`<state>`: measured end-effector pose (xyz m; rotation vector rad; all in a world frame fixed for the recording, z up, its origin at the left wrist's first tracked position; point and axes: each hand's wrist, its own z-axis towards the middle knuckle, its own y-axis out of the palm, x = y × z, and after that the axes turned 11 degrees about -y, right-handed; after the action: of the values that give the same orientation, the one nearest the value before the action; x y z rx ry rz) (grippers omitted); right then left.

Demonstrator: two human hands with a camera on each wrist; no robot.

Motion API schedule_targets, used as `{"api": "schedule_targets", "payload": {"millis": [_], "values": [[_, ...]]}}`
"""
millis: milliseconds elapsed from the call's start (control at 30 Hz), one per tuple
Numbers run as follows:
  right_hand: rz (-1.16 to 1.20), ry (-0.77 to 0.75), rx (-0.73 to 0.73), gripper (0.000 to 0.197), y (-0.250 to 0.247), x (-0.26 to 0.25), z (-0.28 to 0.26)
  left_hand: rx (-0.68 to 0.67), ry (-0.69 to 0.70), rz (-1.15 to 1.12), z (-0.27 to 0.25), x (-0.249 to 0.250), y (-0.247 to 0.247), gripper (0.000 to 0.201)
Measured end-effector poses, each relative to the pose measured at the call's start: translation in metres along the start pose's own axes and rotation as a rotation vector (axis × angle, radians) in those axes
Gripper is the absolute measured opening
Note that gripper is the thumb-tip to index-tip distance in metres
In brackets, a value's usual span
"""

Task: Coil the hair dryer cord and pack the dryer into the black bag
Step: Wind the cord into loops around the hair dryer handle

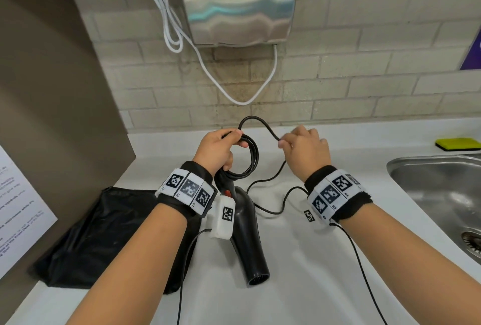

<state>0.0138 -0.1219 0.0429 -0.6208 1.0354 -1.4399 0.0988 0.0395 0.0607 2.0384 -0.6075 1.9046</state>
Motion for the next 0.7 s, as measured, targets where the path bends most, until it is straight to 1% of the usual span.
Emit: {"api": "schedule_targets", "payload": {"millis": [33,100,200,267,433,500,533,567,600,633,700], "values": [[-0.062,0.016,-0.047,0.031,0.004,0.005,-0.002,-0.002,-0.001,-0.005,0.000,0.000,0.001,0.016],[-0.121,0.025,-0.085,0.030,0.012,0.012,-0.007,-0.008,0.003,-0.014,-0.001,-0.001,0.003,0.015],[-0.025,0.055,-0.166,0.030,0.019,0.020,-0.010,-0.020,0.016,-0.035,-0.001,0.000,0.004,0.018],[0.118,0.075,-0.154,0.028,0.020,0.022,-0.011,-0.030,0.016,-0.037,-0.001,0.001,0.004,0.017],[0.721,0.089,0.061,0.017,0.022,0.011,-0.012,-0.029,0.009,-0.041,0.000,0.003,0.005,0.016],[0.855,0.112,0.078,0.014,0.025,0.005,-0.013,-0.037,0.005,-0.032,0.000,0.003,0.007,0.015],[0.881,0.122,0.071,0.012,0.027,0.004,-0.014,-0.038,0.005,-0.024,0.000,0.003,0.008,0.015],[0.871,0.125,0.055,0.013,0.030,0.004,-0.015,-0.038,0.007,-0.014,0.000,0.003,0.009,0.015],[0.829,0.124,0.026,0.019,0.034,0.008,-0.017,-0.036,0.008,-0.004,0.000,0.003,0.010,0.014],[0.753,0.123,-0.022,0.030,0.038,0.013,-0.020,-0.036,0.008,0.005,0.000,0.003,0.011,0.014],[0.504,0.145,-0.200,0.056,0.044,0.028,-0.027,-0.039,0.013,0.019,0.000,0.003,0.013,0.012]]}}
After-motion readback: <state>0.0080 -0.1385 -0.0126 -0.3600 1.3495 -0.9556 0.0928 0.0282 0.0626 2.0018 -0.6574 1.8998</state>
